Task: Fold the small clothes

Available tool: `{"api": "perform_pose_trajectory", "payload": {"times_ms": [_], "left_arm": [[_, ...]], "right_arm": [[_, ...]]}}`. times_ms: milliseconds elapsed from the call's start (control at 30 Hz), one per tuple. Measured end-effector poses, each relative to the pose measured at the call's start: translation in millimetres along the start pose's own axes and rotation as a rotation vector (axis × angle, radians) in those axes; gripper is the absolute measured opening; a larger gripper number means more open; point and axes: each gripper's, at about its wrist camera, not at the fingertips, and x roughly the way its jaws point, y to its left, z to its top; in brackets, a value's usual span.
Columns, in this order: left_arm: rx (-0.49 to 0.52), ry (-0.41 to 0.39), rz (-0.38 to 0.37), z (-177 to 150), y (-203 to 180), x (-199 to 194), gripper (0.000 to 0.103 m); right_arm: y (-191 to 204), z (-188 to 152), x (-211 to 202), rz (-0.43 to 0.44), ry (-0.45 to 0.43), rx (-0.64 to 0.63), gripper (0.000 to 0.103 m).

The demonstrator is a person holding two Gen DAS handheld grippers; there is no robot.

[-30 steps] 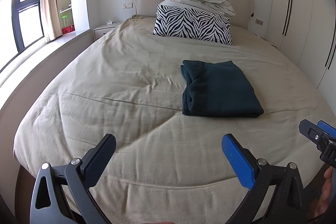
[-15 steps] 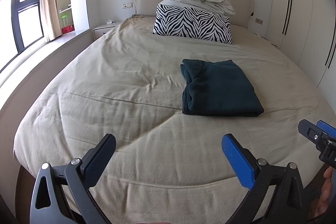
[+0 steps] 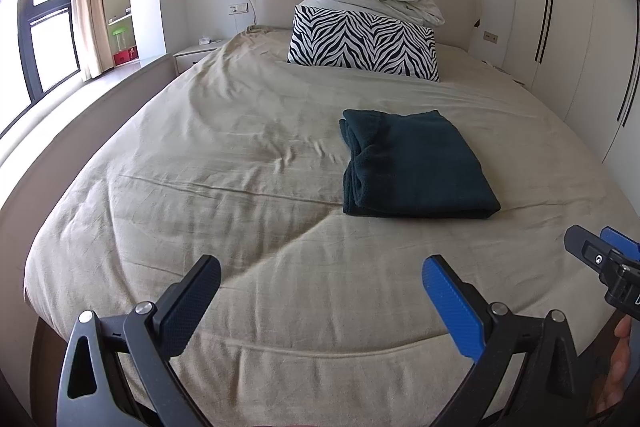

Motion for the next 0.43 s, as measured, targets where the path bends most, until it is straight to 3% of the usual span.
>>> {"api": "perform_pose_trajectory", "payload": {"times_ms": [433], "left_arm": [[0.016, -0.013, 0.021, 1.7, 2.5, -1.1, 0.103]], "right_arm": [[-0.9, -1.3, 3.5, 0.003, 0.015, 0.005, 0.1]]}}
